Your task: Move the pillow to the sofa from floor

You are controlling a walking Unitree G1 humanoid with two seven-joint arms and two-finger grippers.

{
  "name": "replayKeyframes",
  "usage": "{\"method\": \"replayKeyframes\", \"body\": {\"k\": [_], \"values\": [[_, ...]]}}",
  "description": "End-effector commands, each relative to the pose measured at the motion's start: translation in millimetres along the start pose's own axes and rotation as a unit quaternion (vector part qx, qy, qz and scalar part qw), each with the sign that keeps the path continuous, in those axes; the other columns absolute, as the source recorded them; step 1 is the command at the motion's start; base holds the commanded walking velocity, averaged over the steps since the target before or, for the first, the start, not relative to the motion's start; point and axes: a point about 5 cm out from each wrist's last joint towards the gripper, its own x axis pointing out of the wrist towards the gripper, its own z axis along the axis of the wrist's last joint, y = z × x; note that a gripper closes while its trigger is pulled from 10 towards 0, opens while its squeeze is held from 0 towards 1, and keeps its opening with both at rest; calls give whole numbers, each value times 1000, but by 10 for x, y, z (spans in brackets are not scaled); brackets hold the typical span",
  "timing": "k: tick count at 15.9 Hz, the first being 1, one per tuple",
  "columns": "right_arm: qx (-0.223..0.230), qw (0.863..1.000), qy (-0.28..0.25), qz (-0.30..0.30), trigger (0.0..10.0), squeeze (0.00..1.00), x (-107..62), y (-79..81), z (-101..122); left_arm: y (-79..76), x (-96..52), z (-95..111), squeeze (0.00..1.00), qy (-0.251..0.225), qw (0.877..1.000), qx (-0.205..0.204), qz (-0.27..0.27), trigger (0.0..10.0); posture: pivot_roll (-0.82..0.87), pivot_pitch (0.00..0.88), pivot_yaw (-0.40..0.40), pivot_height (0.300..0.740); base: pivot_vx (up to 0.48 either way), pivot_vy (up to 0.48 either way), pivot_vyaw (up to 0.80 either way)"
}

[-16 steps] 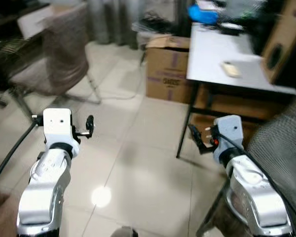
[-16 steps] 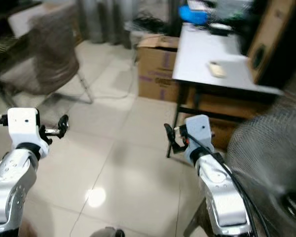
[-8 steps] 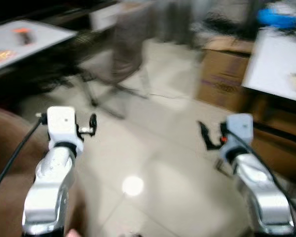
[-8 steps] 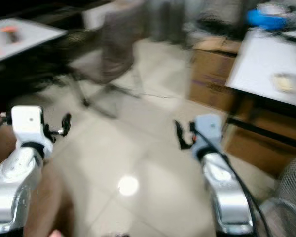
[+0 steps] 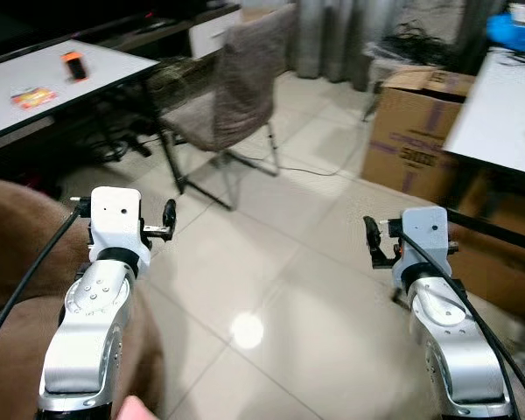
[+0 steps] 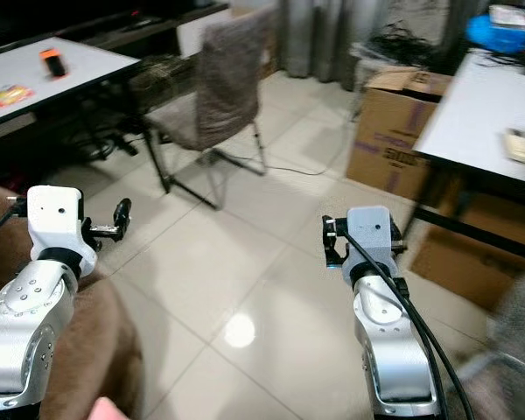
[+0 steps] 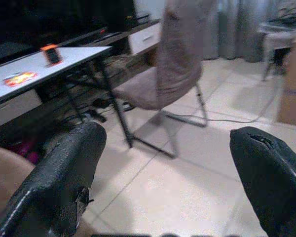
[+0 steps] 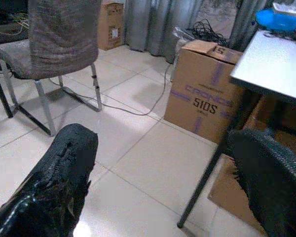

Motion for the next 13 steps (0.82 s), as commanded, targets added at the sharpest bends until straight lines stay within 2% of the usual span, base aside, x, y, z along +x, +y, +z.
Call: {"method": "replayKeyframes", "body": {"k": [1, 3, 4, 6, 9, 13], "values": [[18, 999, -11, 29, 10000, 0, -10, 12, 46, -4, -10, -19, 0, 3, 1000, 7, -2, 10000, -95, 0, 68, 740, 0, -439, 0], [12, 999, -14, 50, 10000, 0, -20, 52, 59, 2, -33, -37, 0, 4, 1000, 6, -1, 10000, -92, 0, 64, 740, 0, -439, 0], [4, 996, -22, 89, 10000, 0, -28, 147, 89, 31, -64, -60, 0, 7, 1000, 6, 6, 10000, -86, 0, 57, 740, 0, -442, 800], [6, 995, -21, 100, 10000, 0, -24, 178, 84, 45, -83, -63, 0, 2, 1000, 9, 9, 10000, -78, 0, 50, 740, 0, -345, 800], [25, 993, -14, 115, 10000, 0, -22, 200, 54, 62, -150, -113, 0, 10, 1000, 20, 5, 10000, -68, 0, 46, 740, 0, 0, 800], [36, 993, -9, 109, 10000, 0, -2, 186, 42, 76, -114, -97, 0, 9, 1000, 21, 10, 10000, -71, 0, 52, 740, 0, 0, 800]]}}
